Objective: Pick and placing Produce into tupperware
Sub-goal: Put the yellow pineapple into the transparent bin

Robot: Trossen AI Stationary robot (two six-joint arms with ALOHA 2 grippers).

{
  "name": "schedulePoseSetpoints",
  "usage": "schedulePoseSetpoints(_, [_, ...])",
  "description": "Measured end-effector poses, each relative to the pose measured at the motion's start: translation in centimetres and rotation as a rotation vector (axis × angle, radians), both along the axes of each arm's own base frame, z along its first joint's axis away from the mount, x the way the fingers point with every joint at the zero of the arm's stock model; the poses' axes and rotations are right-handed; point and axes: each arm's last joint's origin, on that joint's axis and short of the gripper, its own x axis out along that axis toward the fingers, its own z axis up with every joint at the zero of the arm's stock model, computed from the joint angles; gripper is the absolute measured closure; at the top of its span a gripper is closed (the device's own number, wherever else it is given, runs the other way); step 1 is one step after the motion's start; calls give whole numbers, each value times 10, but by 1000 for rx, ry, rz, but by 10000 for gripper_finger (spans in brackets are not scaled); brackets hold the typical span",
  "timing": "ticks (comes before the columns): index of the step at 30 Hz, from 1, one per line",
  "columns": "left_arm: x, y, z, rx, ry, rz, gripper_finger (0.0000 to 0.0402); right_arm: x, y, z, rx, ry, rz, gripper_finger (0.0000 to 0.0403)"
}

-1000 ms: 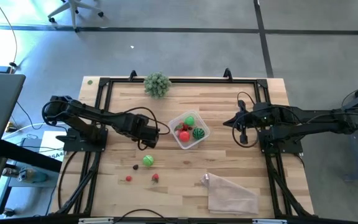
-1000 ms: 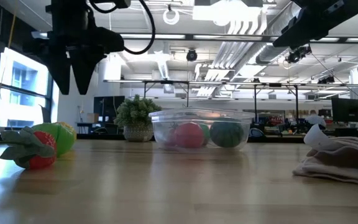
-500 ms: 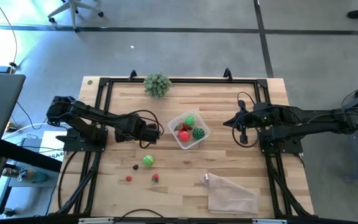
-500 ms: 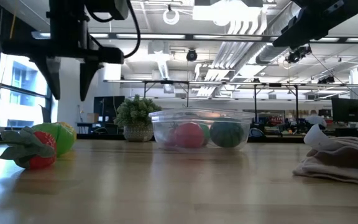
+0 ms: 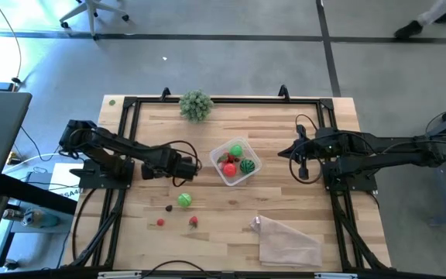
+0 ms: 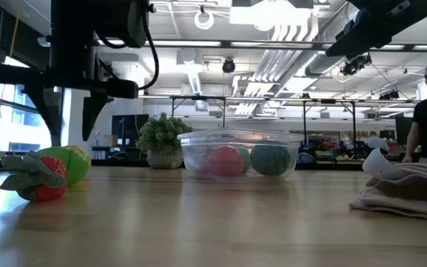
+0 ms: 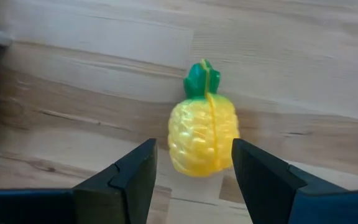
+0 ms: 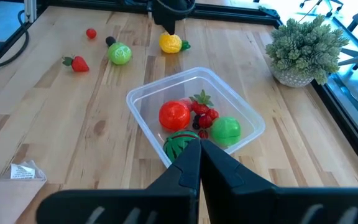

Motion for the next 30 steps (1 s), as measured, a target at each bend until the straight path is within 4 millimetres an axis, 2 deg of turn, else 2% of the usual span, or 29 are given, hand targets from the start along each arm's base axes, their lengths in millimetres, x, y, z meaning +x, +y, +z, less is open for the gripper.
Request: schedulePoseSetpoints(30, [5,1,-16,32,-11,22,204,0,0,0,0,2,0,402])
